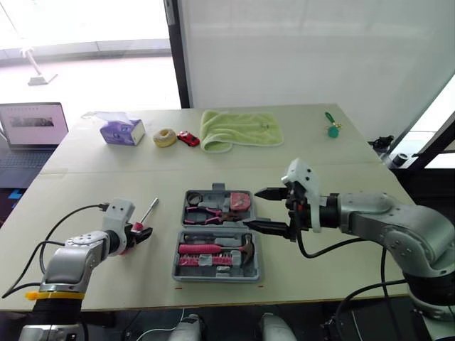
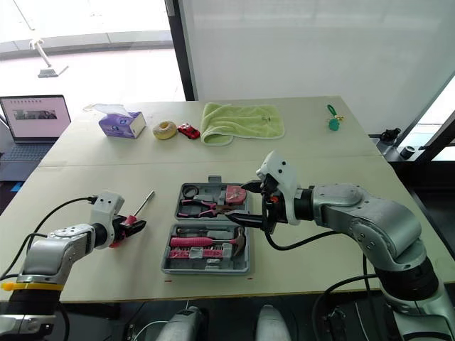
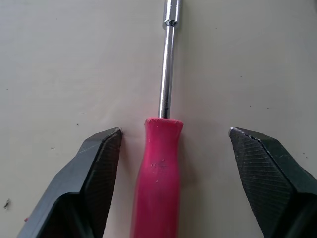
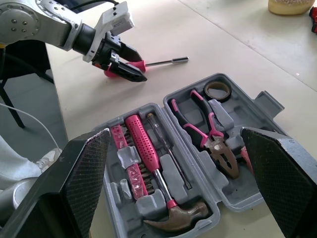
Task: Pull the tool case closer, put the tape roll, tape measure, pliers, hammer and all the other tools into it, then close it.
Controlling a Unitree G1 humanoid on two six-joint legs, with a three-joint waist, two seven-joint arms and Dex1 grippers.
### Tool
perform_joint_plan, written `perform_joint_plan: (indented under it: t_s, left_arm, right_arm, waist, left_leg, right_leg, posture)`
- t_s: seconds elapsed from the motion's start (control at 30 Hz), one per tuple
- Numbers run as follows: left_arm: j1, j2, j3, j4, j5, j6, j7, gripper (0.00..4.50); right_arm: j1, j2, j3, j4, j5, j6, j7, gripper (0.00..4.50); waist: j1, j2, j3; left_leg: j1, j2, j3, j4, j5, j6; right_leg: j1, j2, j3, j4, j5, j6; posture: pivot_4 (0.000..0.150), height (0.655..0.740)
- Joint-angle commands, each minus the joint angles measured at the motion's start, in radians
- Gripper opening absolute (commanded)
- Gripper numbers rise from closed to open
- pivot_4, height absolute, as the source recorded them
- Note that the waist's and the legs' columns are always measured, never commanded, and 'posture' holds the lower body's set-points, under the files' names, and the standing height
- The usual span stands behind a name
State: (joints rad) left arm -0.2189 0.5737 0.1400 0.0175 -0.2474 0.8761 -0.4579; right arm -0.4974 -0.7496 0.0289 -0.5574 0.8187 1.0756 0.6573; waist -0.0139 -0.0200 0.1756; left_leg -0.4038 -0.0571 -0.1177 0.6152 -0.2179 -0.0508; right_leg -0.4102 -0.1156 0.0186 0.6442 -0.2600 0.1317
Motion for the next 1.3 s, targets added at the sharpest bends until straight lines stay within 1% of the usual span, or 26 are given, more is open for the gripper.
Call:
perform_joint_plan:
  t_s: [0.03, 0.2, 0.3, 0.4, 0.43, 0.47, 0.67, 0.73, 0.8, 0.87, 0.9, 0.97, 1.03, 1.07, 1.1, 1.13, 1.23, 1.3]
  left_arm:
    - [0.011, -0.010, -0.003, 0.030, 0.018, 0.011, 0.027, 3.47]
    - [0.001, -0.027, -0.017, 0.033, 0.017, 0.012, 0.034, 3.47]
    - [-0.005, -0.040, -0.018, 0.039, 0.015, 0.013, 0.039, 2.71]
    - [-0.006, -0.047, -0.020, 0.039, 0.017, 0.013, 0.040, 1.31]
    - [-0.005, -0.049, -0.019, 0.038, 0.017, 0.012, 0.041, 0.72]
    - [-0.004, -0.050, -0.017, 0.037, 0.017, 0.013, 0.041, 0.50]
    - [-0.008, -0.033, -0.012, 0.027, 0.030, -0.031, 0.038, 0.51]
    - [-0.031, 0.006, -0.039, 0.005, 0.048, -0.087, 0.002, 0.51]
    - [-0.089, 0.065, -0.075, -0.039, 0.034, -0.142, -0.105, 0.51]
    - [-0.139, 0.139, -0.130, -0.075, 0.010, -0.164, -0.253, 0.48]
    - [-0.160, 0.175, -0.158, -0.089, -0.002, -0.172, -0.325, 0.47]
    - [-0.189, 0.218, -0.191, -0.096, -0.015, -0.197, -0.417, 0.47]
    - [-0.236, 0.283, -0.266, -0.166, -0.029, -0.390, -0.659, 0.47]
    - [-0.252, 0.314, -0.310, -0.191, -0.021, -0.440, -0.746, 0.47]
    - [-0.269, 0.329, -0.342, -0.201, -0.013, -0.452, -0.792, 0.47]
    - [-0.280, 0.334, -0.359, -0.196, -0.006, -0.448, -0.808, 0.47]
    - [-0.337, 0.362, -0.459, -0.213, 0.030, -0.405, -0.906, 0.47]
    - [-0.366, 0.369, -0.509, -0.246, 0.035, -0.334, -0.943, 0.47]
  right_arm:
    - [-0.034, -0.011, -0.010, -0.007, -0.004, -0.009, 0.012, 4.50]
    - [-0.033, -0.006, -0.007, -0.009, -0.007, -0.005, 0.011, 4.50]
    - [-0.028, -0.003, -0.006, -0.012, -0.007, -0.003, 0.008, 4.50]
    - [-0.027, 0.000, -0.007, -0.014, -0.006, 0.000, 0.004, 4.50]
    - [-0.027, 0.000, -0.007, -0.015, -0.005, 0.002, 0.003, 4.50]
    - [-0.027, 0.001, -0.007, -0.016, -0.004, 0.004, 0.002, 4.50]
    - [-0.028, 0.001, -0.004, -0.020, 0.005, 0.015, 0.007, 4.50]
    - [-0.028, -0.007, -0.006, -0.021, 0.008, 0.019, 0.016, 4.50]
    - [-0.020, -0.036, -0.013, -0.024, 0.012, 0.026, 0.040, 4.50]
    - [-0.006, -0.076, -0.019, -0.031, 0.016, 0.035, 0.073, 4.50]
    - [0.007, -0.099, -0.021, -0.041, 0.021, 0.033, 0.096, 4.50]
    - [0.022, -0.128, -0.022, -0.051, 0.029, 0.028, 0.126, 4.50]
    - [0.069, -0.178, -0.034, -0.073, 0.046, 0.048, 0.150, 4.50]
    - [0.091, -0.198, -0.037, -0.081, 0.049, 0.053, 0.158, 4.50]
    - [0.110, -0.214, -0.039, -0.088, 0.048, 0.050, 0.163, 4.50]
    - [0.119, -0.221, -0.039, -0.090, 0.047, 0.045, 0.165, 4.50]
    - [0.156, -0.237, -0.053, -0.108, 0.060, 0.050, 0.167, 4.50]
    - [0.183, -0.245, -0.063, -0.127, 0.073, 0.056, 0.166, 4.50]
  waist:
    - [0.001, 0.000, 0.000]
    - [0.003, 0.000, 0.000]
    - [0.004, 0.000, 0.000]
    - [0.005, 0.000, 0.000]
    - [0.005, 0.000, 0.000]
    - [0.005, 0.000, 0.000]
    - [0.005, 0.000, 0.000]
    - [0.005, 0.000, 0.000]
    - [0.007, -0.001, 0.001]
    - [0.013, -0.005, 0.003]
    - [0.015, -0.006, 0.003]
    - [0.015, -0.005, 0.003]
    - [0.013, -0.004, 0.004]
    - [0.011, -0.004, 0.004]
    - [0.008, -0.004, 0.004]
    - [0.006, -0.003, 0.004]
    - [-0.002, -0.003, 0.005]
    - [-0.002, -0.003, 0.005]
  left_leg:
    - [0.000, 0.000, 0.000, 0.000, 0.000, 0.000]
    - [0.000, 0.000, 0.000, 0.000, 0.000, 0.000]
    - [0.000, 0.000, 0.000, 0.000, 0.000, 0.000]
    - [0.000, -0.001, 0.000, 0.000, 0.000, 0.000]
    - [0.000, -0.001, 0.000, 0.000, 0.000, 0.000]
    - [0.000, -0.001, 0.000, 0.000, 0.000, 0.000]
    - [0.000, -0.001, 0.000, 0.000, 0.000, 0.000]
    - [0.000, -0.001, 0.000, 0.000, 0.000, 0.000]
    - [-0.002, -0.001, -0.001, 0.000, 0.000, 0.000]
    - [-0.004, -0.001, -0.002, 0.001, 0.000, 0.000]
    - [-0.005, -0.001, -0.002, 0.002, 0.000, 0.000]
    - [-0.006, -0.001, -0.002, 0.000, 0.000, 0.000]
    - [-0.006, 0.000, 0.000, -0.001, 0.000, 0.000]
    - [-0.006, 0.000, 0.000, -0.001, 0.000, 0.000]
    - [-0.007, 0.000, 0.000, -0.001, -0.001, 0.001]
    - [-0.007, 0.000, 0.001, -0.001, -0.001, 0.002]
    - [-0.006, 0.000, 0.002, -0.001, -0.002, 0.003]
    - [-0.006, 0.001, 0.001, 0.000, -0.002, 0.003]
  right_leg:
    - [0.000, 0.000, 0.000, 0.000, 0.000, 0.000]
    - [0.000, 0.000, 0.000, 0.000, 0.000, 0.000]
    - [0.001, -0.001, 0.000, 0.000, 0.000, 0.000]
    - [0.001, -0.001, 0.000, 0.000, 0.000, 0.000]
    - [0.001, -0.001, 0.000, 0.000, 0.000, 0.000]
    - [0.001, -0.001, 0.000, 0.000, 0.000, 0.000]
    - [0.001, -0.001, 0.000, 0.000, 0.000, 0.000]
    - [0.001, -0.001, 0.000, 0.000, 0.000, 0.000]
    - [0.000, -0.001, -0.001, -0.001, 0.000, 0.000]
    - [-0.002, -0.001, -0.002, -0.001, 0.000, 0.000]
    - [-0.002, -0.001, -0.003, -0.002, 0.000, 0.000]
    - [-0.001, -0.001, -0.003, -0.007, 0.000, 0.000]
    - [0.000, -0.001, -0.002, -0.011, 0.000, 0.000]
    - [0.000, -0.001, -0.002, -0.013, 0.000, 0.000]
    - [0.000, -0.001, -0.002, -0.014, 0.000, 0.000]
    - [0.000, -0.002, -0.002, -0.014, 0.000, 0.000]
    - [0.000, -0.001, -0.001, -0.014, 0.000, 0.000]
    - [0.000, 0.001, -0.001, -0.013, 0.000, 0.000]
  posture:
    - [0.150, 0.7375]
    - [0.150, 0.7375]
    - [0.150, 0.7375]
    - [0.150, 0.7375]
    - [0.150, 0.7375]
    - [0.150, 0.7375]
    - [0.150, 0.7375]
    - [0.150, 0.7375]
    - [0.150, 0.7375]
    - [0.150, 0.7375]
    - [0.150, 0.7375]
    - [0.150, 0.7375]
    - [0.150, 0.7375]
    - [0.150, 0.7375]
    - [0.150, 0.7375]
    - [0.150, 0.7375]
    - [0.150, 0.7375]
    - [0.150, 0.7375]
